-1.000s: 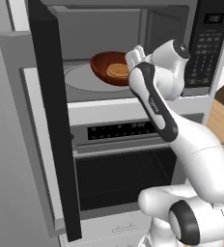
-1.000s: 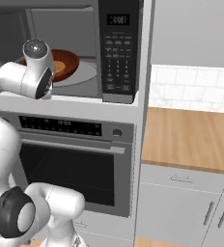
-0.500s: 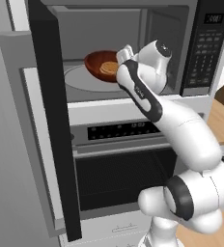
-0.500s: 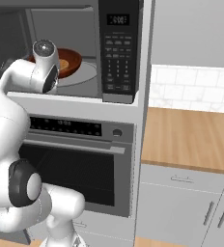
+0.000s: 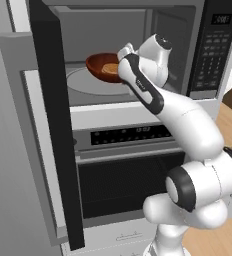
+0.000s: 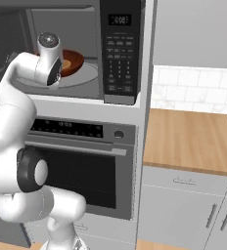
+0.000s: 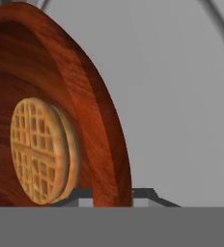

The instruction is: Open the microwave, place the bowl with waffle inside the microwave, then close the microwave door and turn it on.

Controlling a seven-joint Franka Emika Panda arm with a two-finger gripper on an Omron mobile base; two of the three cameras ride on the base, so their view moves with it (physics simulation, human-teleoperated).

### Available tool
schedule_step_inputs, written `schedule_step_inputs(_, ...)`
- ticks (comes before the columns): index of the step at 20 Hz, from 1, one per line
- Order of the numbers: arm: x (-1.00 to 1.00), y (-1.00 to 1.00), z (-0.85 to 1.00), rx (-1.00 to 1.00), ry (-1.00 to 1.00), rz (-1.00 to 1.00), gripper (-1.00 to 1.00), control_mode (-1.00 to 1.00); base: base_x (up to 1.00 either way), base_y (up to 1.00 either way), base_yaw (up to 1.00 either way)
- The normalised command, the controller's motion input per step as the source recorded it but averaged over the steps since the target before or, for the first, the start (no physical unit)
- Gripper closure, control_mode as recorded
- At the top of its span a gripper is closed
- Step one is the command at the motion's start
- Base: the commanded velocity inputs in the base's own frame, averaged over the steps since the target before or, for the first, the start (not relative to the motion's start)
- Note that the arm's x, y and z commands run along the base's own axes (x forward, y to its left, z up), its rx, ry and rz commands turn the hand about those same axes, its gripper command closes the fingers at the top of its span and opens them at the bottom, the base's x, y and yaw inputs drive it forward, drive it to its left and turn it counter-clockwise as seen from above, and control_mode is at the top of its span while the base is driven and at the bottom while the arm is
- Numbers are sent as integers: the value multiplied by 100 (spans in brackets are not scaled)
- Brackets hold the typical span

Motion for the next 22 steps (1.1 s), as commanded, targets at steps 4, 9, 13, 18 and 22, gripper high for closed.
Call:
schedule_step_inputs(4,36,7,-19,0,0,0,100,-100,0,0,0)
schedule_step_inputs(9,0,3,0,0,0,0,100,-100,0,0,0)
schedule_step_inputs(13,0,0,0,0,0,0,-100,-100,0,0,0)
schedule_step_inputs(18,0,0,0,0,0,0,-100,-100,0,0,0)
schedule_step_inputs(22,0,0,0,0,0,0,-100,-100,0,0,0)
